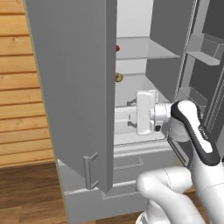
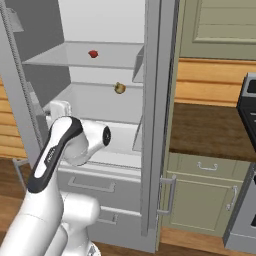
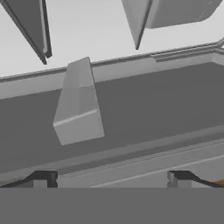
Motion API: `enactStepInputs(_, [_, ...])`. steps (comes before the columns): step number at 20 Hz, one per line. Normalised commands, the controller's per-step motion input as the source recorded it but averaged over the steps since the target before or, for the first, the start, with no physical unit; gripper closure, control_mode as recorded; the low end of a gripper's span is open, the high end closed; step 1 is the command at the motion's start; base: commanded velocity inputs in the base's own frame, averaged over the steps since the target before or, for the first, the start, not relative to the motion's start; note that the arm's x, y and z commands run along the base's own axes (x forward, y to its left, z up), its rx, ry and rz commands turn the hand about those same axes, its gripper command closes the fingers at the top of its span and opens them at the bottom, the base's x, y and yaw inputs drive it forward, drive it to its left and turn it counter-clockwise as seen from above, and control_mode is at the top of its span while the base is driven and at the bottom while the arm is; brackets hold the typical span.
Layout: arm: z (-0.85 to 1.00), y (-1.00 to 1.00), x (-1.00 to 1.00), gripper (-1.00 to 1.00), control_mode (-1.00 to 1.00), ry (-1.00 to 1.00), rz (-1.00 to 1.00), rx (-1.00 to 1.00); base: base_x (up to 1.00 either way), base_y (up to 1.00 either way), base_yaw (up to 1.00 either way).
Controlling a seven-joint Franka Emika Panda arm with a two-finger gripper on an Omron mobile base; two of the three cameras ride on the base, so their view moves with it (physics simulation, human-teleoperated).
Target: Take the strawberry from the fridge and place it on top of the pancake, located on the dining counter.
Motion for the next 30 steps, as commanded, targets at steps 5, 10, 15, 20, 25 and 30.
enactStepInputs(5, [0.24, 0.46, 0.55, -1.0, -1.0, -0.23, 0.07, 0.03, 0.0, 0.0, 0.0])
enactStepInputs(10, [0.09, 0.51, 0.22, -1.0, -1.0, -0.05, 0.09, 0.0, 0.0, 0.0, 0.0])
enactStepInputs(15, [0.0, 0.53, -0.09, -1.0, -1.0, 0.0, 0.05, 0.0, 0.0, 0.0, 0.0])
enactStepInputs(20, [0.0, 0.84, -0.3, -1.0, -1.0, 0.0, 0.0, -0.02, 0.0, 0.0, 0.0])
enactStepInputs(25, [0.0, 0.92, -0.31, -1.0, -1.0, 0.0, 0.0, -0.05, 0.0, 0.0, 0.0])
enactStepInputs(30, [0.0, 0.89, -0.24, -1.0, -1.0, 0.0, 0.0, -0.06, 0.0, 0.0, 0.0])
